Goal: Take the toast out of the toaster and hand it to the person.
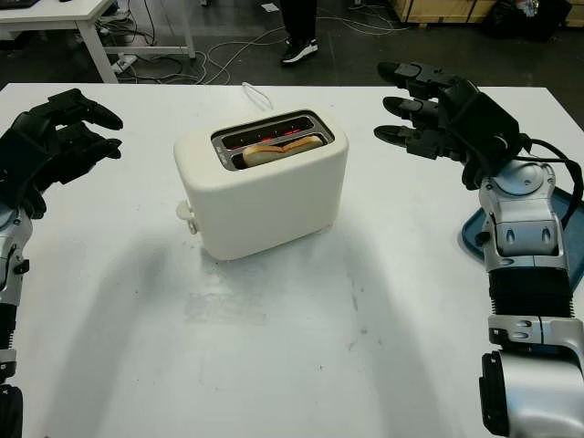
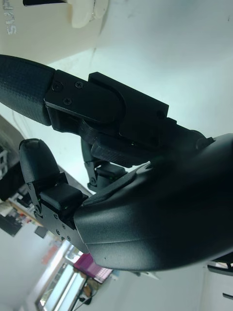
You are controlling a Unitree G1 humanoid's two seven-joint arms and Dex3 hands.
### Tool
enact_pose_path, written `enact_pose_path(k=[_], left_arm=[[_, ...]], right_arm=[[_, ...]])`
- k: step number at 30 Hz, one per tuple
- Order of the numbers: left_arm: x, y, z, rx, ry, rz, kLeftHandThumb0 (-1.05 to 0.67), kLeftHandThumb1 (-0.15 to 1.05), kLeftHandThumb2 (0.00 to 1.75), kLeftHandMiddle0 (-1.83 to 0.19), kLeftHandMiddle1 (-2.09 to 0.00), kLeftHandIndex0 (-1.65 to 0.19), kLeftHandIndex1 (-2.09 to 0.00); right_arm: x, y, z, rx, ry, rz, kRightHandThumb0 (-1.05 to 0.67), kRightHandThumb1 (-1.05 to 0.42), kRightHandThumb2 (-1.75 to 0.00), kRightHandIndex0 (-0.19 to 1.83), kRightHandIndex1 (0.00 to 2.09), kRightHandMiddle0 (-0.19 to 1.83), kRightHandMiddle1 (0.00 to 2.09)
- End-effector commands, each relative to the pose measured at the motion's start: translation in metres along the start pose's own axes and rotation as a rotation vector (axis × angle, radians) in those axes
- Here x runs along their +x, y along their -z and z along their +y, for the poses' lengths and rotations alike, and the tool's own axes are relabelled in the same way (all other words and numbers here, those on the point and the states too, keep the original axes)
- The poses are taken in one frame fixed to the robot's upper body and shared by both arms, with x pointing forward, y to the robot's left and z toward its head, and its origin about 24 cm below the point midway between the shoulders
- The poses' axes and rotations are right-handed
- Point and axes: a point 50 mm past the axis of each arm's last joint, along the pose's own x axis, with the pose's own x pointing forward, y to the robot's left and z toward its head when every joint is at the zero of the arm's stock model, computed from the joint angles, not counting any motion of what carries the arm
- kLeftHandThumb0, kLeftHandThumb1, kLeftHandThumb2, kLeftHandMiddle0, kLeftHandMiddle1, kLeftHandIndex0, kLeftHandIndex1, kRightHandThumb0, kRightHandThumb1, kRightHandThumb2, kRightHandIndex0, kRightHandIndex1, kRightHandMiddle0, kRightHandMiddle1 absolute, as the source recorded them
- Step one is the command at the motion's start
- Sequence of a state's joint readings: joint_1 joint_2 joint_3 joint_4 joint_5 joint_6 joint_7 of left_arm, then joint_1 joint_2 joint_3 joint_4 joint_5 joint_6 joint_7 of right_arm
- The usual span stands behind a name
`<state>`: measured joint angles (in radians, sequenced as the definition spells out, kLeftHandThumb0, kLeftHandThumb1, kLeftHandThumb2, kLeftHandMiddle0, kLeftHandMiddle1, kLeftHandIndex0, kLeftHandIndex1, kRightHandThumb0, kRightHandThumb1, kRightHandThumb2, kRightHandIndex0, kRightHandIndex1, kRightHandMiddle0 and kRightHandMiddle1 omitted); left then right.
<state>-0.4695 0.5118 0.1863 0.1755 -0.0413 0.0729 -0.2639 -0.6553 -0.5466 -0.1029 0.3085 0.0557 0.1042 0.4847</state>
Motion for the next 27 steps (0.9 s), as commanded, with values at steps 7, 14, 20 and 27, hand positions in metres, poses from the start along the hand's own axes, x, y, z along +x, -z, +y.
enact_pose_path(k=[7, 14, 20, 27], left_arm=[[-0.0014, 0.0005, 0.0010, -0.015, -0.012, 0.004, -1.05, 0.86, 0.00, -0.48, -1.42, -0.45, -1.35], [-0.0015, 0.0008, 0.0012, -0.012, -0.011, 0.005, -1.05, 0.86, 0.00, -0.48, -1.42, -0.45, -1.35], [-0.0011, 0.0003, 0.0015, -0.003, -0.007, 0.005, -1.05, 0.87, 0.00, -0.49, -1.41, -0.46, -1.34], [0.0004, -0.0012, 0.0009, 0.006, -0.004, -0.004, -1.05, 0.87, 0.00, -0.50, -1.40, -0.46, -1.35]], right_arm=[[-0.0008, -0.0012, -0.0007, -0.002, 0.003, 0.004, -0.12, -0.92, -0.04, 0.42, 0.01, 0.39, 0.00], [-0.0011, -0.0014, -0.0007, -0.009, 0.002, 0.005, -0.11, -0.92, -0.05, 0.42, 0.01, 0.38, 0.00], [-0.0006, -0.0015, -0.0001, -0.001, 0.004, 0.003, -0.13, -0.92, -0.04, 0.43, 0.01, 0.38, 0.00], [-0.0004, -0.0013, -0.0004, -0.009, 0.003, 0.001, -0.16, -0.92, -0.03, 0.44, 0.01, 0.40, 0.01]])
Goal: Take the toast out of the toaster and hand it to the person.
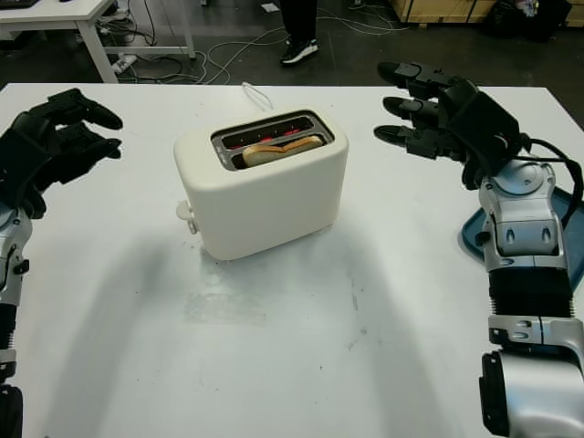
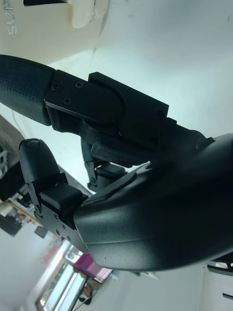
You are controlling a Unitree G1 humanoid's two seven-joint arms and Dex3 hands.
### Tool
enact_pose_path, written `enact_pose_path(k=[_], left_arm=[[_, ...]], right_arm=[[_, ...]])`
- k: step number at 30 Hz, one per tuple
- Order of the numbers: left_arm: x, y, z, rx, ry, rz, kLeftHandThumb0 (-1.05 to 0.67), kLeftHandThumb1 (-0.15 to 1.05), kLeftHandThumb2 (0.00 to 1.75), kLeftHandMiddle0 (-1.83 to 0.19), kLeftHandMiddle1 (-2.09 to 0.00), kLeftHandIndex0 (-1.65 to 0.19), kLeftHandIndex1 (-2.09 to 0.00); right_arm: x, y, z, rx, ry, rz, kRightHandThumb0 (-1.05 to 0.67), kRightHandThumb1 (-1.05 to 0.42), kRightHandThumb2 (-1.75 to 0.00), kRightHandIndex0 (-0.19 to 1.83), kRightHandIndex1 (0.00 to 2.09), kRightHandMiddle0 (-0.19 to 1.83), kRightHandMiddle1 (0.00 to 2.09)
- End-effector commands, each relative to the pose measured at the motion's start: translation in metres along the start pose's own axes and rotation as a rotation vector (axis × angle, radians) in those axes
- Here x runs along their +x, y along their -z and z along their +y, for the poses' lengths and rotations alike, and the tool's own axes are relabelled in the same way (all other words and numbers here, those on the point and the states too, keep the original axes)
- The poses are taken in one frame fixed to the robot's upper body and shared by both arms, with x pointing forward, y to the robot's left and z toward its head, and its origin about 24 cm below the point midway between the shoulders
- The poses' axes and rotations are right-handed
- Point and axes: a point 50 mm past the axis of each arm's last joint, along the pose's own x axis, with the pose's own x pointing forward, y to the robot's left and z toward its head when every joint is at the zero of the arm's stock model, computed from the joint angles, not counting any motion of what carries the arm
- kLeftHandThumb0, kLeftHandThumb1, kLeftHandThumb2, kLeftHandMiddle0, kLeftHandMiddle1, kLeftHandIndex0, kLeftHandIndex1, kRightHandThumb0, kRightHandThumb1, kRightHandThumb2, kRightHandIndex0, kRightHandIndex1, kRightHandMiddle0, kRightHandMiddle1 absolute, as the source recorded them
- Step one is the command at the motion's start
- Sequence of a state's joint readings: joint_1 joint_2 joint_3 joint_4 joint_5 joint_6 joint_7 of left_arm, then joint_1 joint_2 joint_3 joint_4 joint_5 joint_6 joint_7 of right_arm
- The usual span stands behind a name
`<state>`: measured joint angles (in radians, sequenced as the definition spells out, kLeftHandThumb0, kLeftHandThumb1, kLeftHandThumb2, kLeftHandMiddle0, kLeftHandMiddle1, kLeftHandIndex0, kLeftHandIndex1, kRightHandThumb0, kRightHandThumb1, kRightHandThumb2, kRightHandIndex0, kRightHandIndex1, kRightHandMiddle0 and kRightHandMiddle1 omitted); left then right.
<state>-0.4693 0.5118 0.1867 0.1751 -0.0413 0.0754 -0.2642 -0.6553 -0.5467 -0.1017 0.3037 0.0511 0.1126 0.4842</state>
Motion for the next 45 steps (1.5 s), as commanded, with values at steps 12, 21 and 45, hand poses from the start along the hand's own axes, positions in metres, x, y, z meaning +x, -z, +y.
enact_pose_path(k=[12, 21, 45], left_arm=[[0.0012, -0.0008, 0.0011, 0.001, 0.003, -0.015, -1.05, 0.88, 0.01, -0.50, -1.40, -0.47, -1.33], [0.0010, 0.0005, 0.0011, -0.009, 0.001, -0.014, -1.05, 0.87, 0.00, -0.51, -1.38, -0.48, -1.32], [-0.0001, 0.0002, 0.0008, -0.001, -0.005, -0.006, -1.05, 0.88, 0.00, -0.49, -1.40, -0.45, -1.35]], right_arm=[[0.0006, -0.0030, 0.0003, -0.014, 0.001, -0.010, -0.14, -0.92, -0.03, 0.44, 0.02, 0.40, 0.01], [-0.0002, -0.0033, 0.0005, -0.016, 0.002, -0.002, -0.14, -0.92, -0.04, 0.44, 0.01, 0.40, 0.01], [-0.0006, -0.0017, 0.0002, -0.007, 0.006, 0.006, -0.16, -0.92, -0.03, 0.44, 0.01, 0.40, 0.00]])
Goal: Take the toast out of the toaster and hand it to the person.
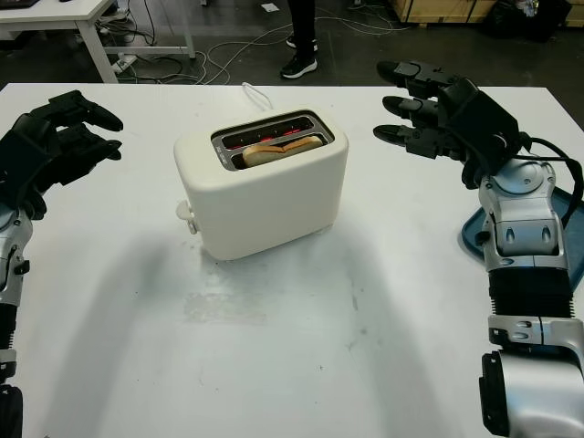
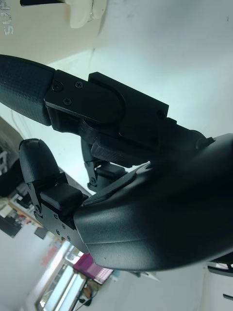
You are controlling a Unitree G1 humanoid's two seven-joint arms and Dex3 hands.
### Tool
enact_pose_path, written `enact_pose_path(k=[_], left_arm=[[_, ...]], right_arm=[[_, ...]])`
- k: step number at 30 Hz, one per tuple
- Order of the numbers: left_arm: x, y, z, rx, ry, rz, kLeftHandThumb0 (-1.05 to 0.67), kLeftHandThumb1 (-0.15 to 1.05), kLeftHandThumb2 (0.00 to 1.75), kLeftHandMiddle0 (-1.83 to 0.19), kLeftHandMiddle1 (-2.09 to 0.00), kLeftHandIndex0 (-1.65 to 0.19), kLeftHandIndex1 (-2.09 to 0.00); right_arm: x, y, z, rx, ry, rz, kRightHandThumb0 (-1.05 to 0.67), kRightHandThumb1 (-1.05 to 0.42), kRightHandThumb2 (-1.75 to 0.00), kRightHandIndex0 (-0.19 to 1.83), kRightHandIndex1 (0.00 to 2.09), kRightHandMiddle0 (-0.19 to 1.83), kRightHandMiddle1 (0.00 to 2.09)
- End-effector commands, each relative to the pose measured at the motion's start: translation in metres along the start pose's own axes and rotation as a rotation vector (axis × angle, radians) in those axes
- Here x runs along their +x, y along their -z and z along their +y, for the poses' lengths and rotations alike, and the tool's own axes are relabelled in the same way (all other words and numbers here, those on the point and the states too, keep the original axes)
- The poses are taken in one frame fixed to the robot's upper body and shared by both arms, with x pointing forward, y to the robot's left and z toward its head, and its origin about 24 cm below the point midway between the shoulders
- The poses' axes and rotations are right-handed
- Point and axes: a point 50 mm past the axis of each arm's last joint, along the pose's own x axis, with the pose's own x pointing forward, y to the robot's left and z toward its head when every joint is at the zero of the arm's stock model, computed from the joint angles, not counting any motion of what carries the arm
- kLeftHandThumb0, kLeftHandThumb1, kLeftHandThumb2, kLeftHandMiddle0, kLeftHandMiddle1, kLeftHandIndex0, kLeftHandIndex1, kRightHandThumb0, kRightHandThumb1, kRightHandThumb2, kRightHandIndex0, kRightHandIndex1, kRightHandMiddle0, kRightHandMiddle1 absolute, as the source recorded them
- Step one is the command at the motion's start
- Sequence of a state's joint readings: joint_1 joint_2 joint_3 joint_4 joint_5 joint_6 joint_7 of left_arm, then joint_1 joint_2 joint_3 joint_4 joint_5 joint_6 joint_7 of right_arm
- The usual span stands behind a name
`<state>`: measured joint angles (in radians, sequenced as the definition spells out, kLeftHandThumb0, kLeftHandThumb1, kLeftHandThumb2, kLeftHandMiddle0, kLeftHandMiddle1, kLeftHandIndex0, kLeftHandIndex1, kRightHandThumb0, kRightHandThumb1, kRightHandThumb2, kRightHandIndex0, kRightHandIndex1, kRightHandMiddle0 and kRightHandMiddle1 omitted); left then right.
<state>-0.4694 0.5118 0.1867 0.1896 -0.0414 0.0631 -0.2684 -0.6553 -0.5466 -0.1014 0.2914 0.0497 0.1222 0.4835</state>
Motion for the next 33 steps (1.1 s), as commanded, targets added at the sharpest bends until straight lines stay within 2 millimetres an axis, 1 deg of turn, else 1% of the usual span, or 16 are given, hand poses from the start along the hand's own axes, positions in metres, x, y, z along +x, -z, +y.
enact_pose_path(k=[1, 24, 33], left_arm=[[-0.0001, -0.0020, 0.0008, -0.003, -0.010, -0.008, -1.05, 0.88, 0.00, -0.49, -1.40, -0.45, -1.35], [-0.0013, -0.0009, 0.0006, -0.008, -0.017, -0.001, -1.05, 0.87, 0.00, -0.49, -1.41, -0.45, -1.35], [-0.0013, -0.0003, 0.0006, -0.014, -0.015, 0.002, -1.05, 0.87, 0.00, -0.48, -1.41, -0.45, -1.34]], right_arm=[[-0.0006, 0.0002, 0.0001, 0.000, 0.006, 0.007, -0.16, -0.92, -0.03, 0.44, 0.01, 0.40, 0.00], [-0.0008, 0.0012, -0.0002, -0.013, -0.001, 0.011, -0.19, -0.92, -0.02, 0.44, 0.01, 0.41, 0.01], [-0.0008, 0.0018, -0.0002, 0.014, 0.000, 0.020, -0.18, -0.92, -0.02, 0.42, 0.00, 0.39, 0.00]])
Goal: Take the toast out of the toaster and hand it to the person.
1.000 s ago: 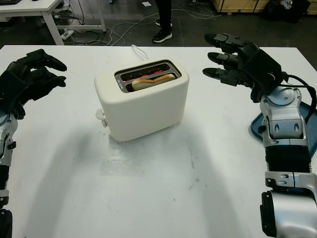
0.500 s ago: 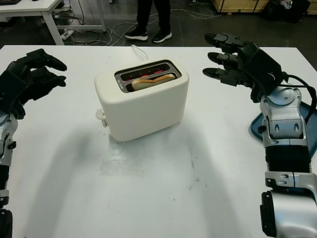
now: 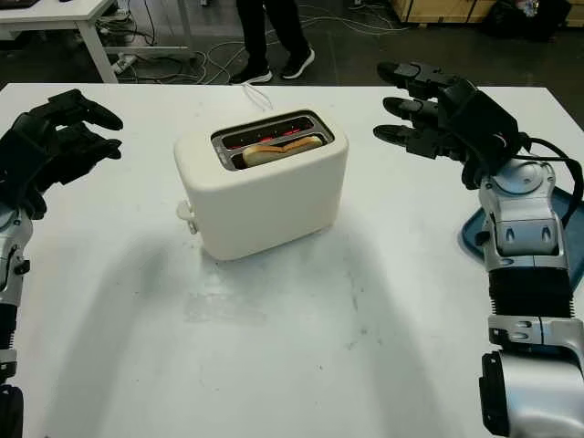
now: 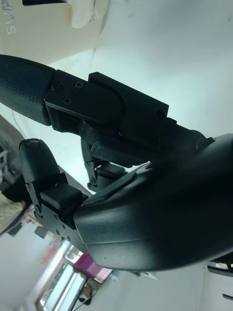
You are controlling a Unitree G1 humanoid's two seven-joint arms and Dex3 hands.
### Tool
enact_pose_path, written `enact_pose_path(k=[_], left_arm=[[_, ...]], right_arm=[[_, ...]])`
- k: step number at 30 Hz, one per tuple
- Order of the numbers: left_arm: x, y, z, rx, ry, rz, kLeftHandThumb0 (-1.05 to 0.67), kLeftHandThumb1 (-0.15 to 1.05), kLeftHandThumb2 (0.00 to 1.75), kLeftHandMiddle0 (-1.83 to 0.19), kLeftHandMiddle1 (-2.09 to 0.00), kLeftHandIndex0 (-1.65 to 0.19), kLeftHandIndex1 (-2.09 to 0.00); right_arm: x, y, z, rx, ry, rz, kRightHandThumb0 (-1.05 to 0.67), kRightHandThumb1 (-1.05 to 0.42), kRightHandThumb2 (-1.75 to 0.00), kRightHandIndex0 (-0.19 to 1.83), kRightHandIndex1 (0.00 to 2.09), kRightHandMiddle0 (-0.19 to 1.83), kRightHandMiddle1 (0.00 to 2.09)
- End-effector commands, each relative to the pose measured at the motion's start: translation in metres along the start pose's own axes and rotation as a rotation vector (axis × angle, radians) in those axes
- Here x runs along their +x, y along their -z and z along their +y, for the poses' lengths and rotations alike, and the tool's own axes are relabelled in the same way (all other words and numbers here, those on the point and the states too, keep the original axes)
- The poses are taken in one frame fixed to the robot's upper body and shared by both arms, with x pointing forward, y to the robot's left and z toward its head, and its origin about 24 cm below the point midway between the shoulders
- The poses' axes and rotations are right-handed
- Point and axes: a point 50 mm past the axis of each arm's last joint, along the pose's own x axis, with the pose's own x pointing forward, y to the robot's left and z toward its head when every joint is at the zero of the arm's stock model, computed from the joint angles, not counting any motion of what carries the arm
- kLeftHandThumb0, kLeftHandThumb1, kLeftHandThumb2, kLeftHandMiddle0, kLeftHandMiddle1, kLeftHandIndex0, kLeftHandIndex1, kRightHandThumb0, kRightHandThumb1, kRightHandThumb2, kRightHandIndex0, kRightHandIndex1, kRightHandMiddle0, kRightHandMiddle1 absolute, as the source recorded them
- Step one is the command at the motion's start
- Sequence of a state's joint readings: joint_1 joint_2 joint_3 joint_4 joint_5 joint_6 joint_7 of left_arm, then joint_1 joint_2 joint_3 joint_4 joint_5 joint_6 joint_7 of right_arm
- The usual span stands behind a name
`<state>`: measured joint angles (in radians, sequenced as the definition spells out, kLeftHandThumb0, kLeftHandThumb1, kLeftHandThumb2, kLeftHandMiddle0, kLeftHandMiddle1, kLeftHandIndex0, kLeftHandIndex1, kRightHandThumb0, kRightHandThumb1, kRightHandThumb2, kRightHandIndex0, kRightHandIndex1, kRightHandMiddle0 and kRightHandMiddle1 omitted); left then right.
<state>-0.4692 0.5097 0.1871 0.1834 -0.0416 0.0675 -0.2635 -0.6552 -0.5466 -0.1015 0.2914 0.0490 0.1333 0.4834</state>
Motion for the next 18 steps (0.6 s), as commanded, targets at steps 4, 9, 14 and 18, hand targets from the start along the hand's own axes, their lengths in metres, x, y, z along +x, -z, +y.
enact_pose_path(k=[4, 9, 14, 18], left_arm=[[-0.0018, 0.0001, 0.0006, -0.013, -0.016, 0.006, -1.05, 0.86, 0.00, -0.49, -1.41, -0.45, -1.34], [-0.0019, 0.0003, 0.0008, -0.005, -0.014, 0.003, -1.05, 0.87, 0.00, -0.49, -1.40, -0.45, -1.34], [-0.0021, 0.0005, 0.0006, -0.016, -0.015, 0.005, -1.05, 0.86, 0.00, -0.49, -1.40, -0.45, -1.34], [-0.0020, 0.0004, 0.0003, -0.013, -0.012, 0.003, -1.05, 0.87, 0.00, -0.49, -1.40, -0.45, -1.34]], right_arm=[[-0.0010, 0.0006, 0.0001, 0.004, 0.000, 0.009, -0.18, -0.92, -0.02, 0.41, 0.00, 0.38, 0.00], [-0.0010, 0.0003, 0.0003, -0.007, 0.002, 0.008, -0.18, -0.92, -0.03, 0.42, 0.00, 0.39, 0.00], [-0.0011, 0.0005, 0.0003, 0.002, -0.001, 0.007, -0.17, -0.92, -0.04, 0.41, 0.00, 0.39, 0.00], [-0.0006, 0.0006, 0.0009, 0.012, 0.003, 0.014, -0.16, -0.92, -0.03, 0.41, 0.00, 0.38, 0.00]])
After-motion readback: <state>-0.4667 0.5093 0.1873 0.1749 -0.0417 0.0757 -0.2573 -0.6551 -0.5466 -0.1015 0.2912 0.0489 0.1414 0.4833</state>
